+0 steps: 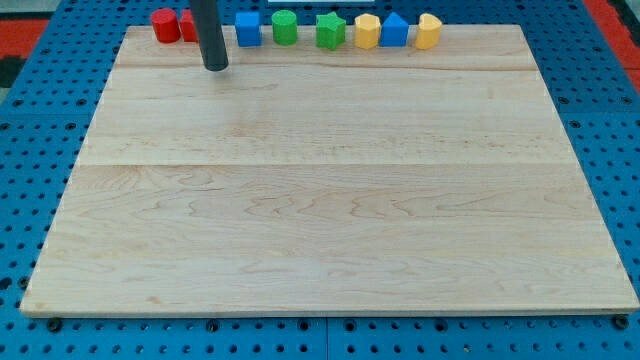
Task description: Push the blue cube closer to the green circle
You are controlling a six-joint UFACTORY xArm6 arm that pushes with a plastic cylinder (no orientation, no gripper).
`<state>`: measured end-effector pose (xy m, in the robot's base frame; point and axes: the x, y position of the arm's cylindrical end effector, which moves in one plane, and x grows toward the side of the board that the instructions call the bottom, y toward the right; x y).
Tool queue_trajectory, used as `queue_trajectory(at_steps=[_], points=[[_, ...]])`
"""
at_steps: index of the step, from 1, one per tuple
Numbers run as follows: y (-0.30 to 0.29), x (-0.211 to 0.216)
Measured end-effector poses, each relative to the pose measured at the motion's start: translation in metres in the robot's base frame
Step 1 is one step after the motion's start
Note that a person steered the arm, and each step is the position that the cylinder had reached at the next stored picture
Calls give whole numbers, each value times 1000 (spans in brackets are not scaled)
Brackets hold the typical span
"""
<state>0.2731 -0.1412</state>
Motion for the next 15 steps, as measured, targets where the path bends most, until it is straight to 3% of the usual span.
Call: queue_trajectory(at_steps=[3,4,5,6,9,12,15], points=[[-1,1],[40,1],[140,2],[151,-2],[-1,-10],[11,-79],[40,-79]])
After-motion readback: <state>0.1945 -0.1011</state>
